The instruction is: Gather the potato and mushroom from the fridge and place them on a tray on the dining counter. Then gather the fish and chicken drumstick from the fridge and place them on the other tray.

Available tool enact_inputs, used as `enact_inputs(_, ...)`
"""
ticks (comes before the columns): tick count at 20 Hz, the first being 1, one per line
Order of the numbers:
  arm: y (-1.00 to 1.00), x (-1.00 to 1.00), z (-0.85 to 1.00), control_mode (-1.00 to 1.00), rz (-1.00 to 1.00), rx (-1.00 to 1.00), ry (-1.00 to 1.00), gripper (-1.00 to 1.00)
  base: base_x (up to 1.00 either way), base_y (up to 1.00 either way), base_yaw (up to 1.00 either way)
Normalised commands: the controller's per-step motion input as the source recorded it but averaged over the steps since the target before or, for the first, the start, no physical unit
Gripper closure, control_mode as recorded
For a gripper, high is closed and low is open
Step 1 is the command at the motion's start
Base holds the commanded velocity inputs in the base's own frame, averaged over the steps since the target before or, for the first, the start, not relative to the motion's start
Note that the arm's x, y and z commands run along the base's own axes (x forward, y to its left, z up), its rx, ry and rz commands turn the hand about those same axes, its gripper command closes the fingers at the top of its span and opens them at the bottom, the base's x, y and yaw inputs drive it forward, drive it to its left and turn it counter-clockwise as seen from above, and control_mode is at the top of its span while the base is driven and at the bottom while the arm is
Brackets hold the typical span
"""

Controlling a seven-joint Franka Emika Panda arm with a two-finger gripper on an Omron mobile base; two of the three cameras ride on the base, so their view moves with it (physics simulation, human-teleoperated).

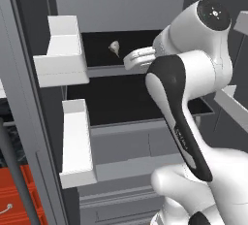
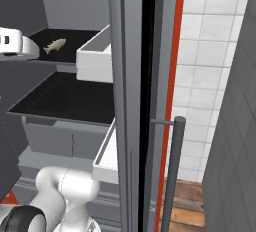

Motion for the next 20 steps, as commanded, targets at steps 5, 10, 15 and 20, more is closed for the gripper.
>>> enact_inputs(5,0.00,0.74,0.00,-1.00,0.00,-0.03,0.01,-1.00,0.00,0.00,0.00)
enact_inputs(10,0.00,0.64,0.00,-1.00,0.00,0.00,0.06,-1.00,0.00,0.00,0.00)
enact_inputs(15,0.10,0.51,0.00,-1.00,0.00,0.00,0.11,-1.00,0.00,0.00,0.00)
enact_inputs(20,0.20,0.45,0.00,-1.00,-0.04,0.00,0.07,-1.00,0.00,0.00,0.00)
